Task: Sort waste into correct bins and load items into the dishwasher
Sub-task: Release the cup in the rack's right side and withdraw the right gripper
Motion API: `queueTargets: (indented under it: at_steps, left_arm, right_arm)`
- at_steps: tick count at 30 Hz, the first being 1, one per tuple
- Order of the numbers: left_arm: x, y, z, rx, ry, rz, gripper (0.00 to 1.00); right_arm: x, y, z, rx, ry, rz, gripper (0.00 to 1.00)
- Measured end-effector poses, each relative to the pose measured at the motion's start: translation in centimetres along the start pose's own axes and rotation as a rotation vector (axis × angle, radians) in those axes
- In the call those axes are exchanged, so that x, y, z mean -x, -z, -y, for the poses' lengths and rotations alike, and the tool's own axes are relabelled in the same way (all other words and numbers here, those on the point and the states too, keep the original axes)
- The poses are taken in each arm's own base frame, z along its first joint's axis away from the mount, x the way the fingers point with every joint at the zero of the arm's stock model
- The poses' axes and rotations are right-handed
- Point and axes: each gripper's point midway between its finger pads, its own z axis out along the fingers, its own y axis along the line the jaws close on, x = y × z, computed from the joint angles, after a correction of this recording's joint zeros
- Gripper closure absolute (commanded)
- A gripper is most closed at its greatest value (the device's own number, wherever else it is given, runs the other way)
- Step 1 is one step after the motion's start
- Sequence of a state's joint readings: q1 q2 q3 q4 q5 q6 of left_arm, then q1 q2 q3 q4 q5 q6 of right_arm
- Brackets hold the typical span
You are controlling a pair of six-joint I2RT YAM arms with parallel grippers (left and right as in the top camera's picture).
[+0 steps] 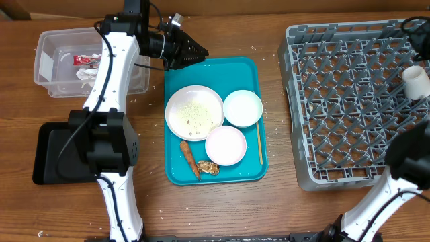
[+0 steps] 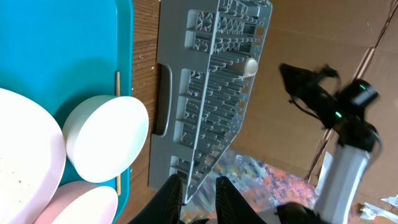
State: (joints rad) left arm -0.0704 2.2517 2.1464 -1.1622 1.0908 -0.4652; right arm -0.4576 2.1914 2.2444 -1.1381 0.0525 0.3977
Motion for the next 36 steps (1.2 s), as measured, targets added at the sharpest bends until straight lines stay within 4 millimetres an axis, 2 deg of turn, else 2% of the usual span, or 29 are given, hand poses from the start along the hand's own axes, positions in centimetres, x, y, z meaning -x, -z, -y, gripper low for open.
queueTargets:
  at_steps: [1,4,5,7,14,17,19,22,25,26,28,31,32,36]
  left_arm:
    - [0.0,0.0,0.0,0.0,0.0,0.0,0.77]
    - [-0.1,0.0,-0.1,0.002,0.007,-0.003,0.77]
    - [-0.1,0.0,-0.1,0.003,0.009,-0.004,0.77]
    - [-0.2,0.0,-0.1,0.003,0.01,-0.004,0.77]
    - [-0.2,0.0,-0.1,0.003,0.01,-0.004,0.77]
    - [-0.2,0.0,-0.1,0.003,0.01,-0.004,0.76]
    - [-0.1,0.0,-0.1,0.003,0.01,-0.004,0.76]
    - [-0.1,0.0,-0.1,0.004,0.01,-0.004,0.76]
    - [-0.1,0.0,-0.1,0.006,0.01,-0.003,0.76]
    - [-0.1,0.0,-0.1,0.006,0.01,-0.003,0.76]
    - [-0.1,0.0,-0.1,0.006,0.01,-0.003,0.76]
    - [-0.1,0.0,-0.1,0.006,0.01,-0.003,0.76]
    - [-0.1,0.0,-0.1,0.006,0.01,-0.003,0.76]
    - [-0.1,0.0,-0.1,0.006,0.011,-0.004,0.76]
  right_arm:
    - [-0.7,-2.2,0.9,-0.046,-0.002,-0.03,0.96]
    - [-2.1,-5.5,2.9,-0.126,-0.012,-0.084,0.96]
    - [-2.6,-6.7,4.2,-0.167,-0.021,-0.103,0.96]
    - [-2.4,-6.9,4.9,-0.178,-0.033,-0.101,0.96]
    - [-1.5,-6.3,6.6,-0.198,-0.064,-0.088,0.93]
    - [-1.3,-5.5,7.6,-0.23,-0.071,-0.095,0.87]
    - [-0.5,-4.5,8.6,-0.263,-0.084,-0.073,0.8]
    - [0.8,-2.2,10.0,-0.297,-0.112,-0.029,0.79]
    - [1.8,0.6,10.3,-0.299,-0.136,0.016,0.73]
    - [1.8,1.0,10.2,-0.298,-0.14,0.019,0.71]
    - [1.4,1.8,10.0,-0.291,-0.156,0.006,0.73]
    - [0.6,1.7,9.3,-0.255,-0.162,-0.034,0.91]
    - [0.5,1.5,9.2,-0.246,-0.164,-0.037,0.93]
    - [-0.9,-1.1,9.5,-0.243,-0.168,-0.069,0.94]
